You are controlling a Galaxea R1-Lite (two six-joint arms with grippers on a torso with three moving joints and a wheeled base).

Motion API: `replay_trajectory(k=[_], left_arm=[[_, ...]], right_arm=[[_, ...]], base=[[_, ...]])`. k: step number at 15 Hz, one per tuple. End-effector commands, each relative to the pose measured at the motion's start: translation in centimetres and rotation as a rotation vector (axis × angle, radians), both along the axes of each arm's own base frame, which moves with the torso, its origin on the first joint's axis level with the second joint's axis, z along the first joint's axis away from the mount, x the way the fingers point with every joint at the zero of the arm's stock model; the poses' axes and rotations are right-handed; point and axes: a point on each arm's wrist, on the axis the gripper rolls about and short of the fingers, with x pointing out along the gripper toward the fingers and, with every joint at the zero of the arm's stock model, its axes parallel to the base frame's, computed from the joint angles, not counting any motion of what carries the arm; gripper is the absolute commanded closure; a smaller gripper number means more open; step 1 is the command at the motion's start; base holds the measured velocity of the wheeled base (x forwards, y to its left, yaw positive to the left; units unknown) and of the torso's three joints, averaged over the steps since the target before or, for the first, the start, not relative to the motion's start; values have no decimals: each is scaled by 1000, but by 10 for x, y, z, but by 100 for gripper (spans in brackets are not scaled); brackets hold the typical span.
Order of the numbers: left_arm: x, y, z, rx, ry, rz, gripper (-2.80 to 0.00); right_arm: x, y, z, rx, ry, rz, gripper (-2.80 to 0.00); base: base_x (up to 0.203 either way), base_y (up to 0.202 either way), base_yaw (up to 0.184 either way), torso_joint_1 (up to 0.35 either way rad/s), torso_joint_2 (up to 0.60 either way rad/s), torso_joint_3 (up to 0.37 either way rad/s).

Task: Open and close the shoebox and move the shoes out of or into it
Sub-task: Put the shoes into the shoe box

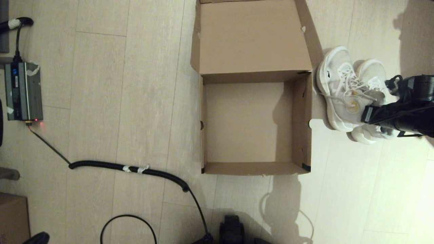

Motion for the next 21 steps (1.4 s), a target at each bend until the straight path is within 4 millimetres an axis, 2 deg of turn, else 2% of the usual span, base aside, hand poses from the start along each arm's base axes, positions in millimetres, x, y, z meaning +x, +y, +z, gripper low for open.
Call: replay_trajectory(k=[1, 4, 6, 10, 12, 13, 17, 21], left_arm=[[-1, -1, -1, -1, -5, -15, 0], [1, -1, -1, -4, 8, -30, 0], [2, -1, -1, -6, 19, -42, 0], [2, -1, -8, -10, 38, -45, 0], [3, 0, -11, -11, 52, -43, 0], [4, 0, -11, -11, 55, -42, 0], [3, 0, -13, -13, 60, -42, 0], [4, 0, -14, -14, 65, -40, 0]], right_arm=[[-22, 4, 35, -16, -63, -4, 0], [-72, 15, 79, -20, -85, -4, 0], [-108, 25, 99, -12, -87, 17, 0], [-171, 43, 122, -14, -119, 45, 0], [-201, 54, 125, 4, -106, 90, 0], [-208, 63, 120, 18, -84, 144, 0], [-207, 94, 106, 32, -27, 285, 0], [-202, 147, 106, -12, -46, 442, 0]], base=[[0, 0, 0, 0, 0, 0], [0, 0, 0, 0, 0, 0], [0, 0, 0, 0, 0, 0], [0, 0, 0, 0, 0, 0], [0, 0, 0, 0, 0, 0], [0, 0, 0, 0, 0, 0], [0, 0, 0, 0, 0, 0], [0, 0, 0, 0, 0, 0]])
